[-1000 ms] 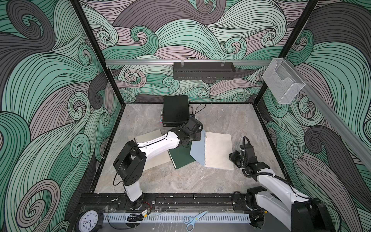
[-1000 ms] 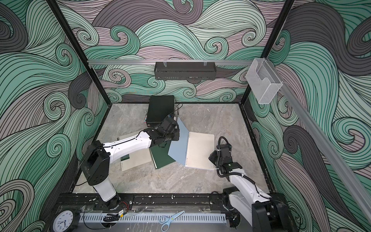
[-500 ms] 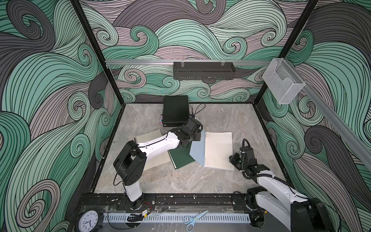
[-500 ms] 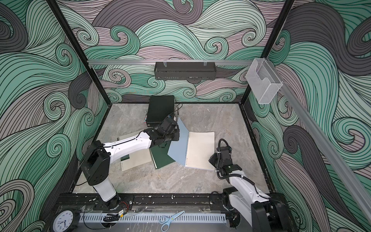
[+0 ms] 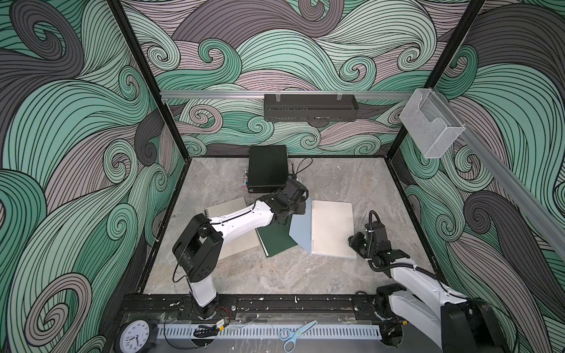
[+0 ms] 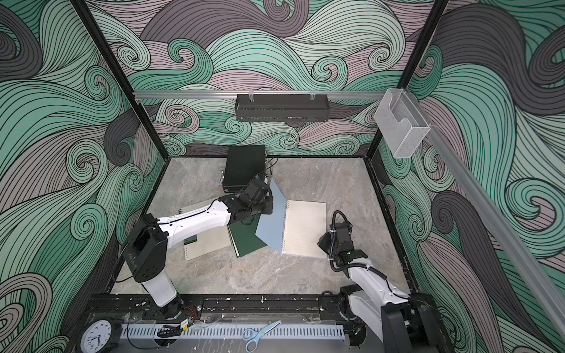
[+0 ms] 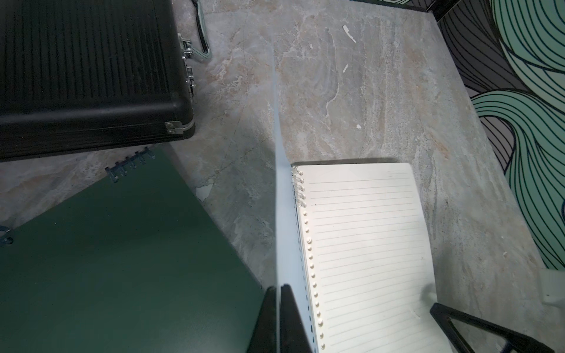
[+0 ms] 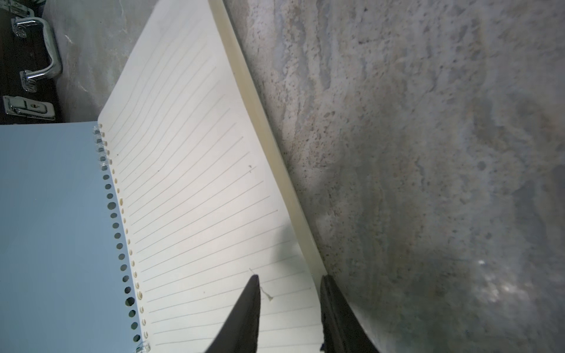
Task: Tear off pages from different notebooks
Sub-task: Tear off the paper from the notebook.
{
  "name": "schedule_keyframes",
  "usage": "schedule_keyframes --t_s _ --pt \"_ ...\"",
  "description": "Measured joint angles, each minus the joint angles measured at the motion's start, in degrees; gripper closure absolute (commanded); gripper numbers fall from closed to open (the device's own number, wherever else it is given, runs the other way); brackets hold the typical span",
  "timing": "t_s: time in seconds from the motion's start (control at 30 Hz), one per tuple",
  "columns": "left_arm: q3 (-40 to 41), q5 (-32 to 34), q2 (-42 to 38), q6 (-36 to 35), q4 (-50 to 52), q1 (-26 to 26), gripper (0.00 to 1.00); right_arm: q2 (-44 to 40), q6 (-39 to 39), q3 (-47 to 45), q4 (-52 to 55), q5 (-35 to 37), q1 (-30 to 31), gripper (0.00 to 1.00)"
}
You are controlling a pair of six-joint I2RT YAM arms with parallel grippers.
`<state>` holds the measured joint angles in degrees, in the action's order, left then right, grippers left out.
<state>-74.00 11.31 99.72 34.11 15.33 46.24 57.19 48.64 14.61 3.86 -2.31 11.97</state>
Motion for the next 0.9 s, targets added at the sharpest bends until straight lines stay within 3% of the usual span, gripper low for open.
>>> schedule_keyframes --t_s 0.43,0.9 --pt "0.0 0.0 0.0 0.0 0.0 -0.1 1.0 -6.7 -0.6 -0.7 1.1 -0.8 0.0 0.62" --pt "1.4 0.0 -1.7 0.0 -0.1 -0.1 1.0 -3.3 -0.6 -1.3 -2.3 -3.7 0.0 0.59"
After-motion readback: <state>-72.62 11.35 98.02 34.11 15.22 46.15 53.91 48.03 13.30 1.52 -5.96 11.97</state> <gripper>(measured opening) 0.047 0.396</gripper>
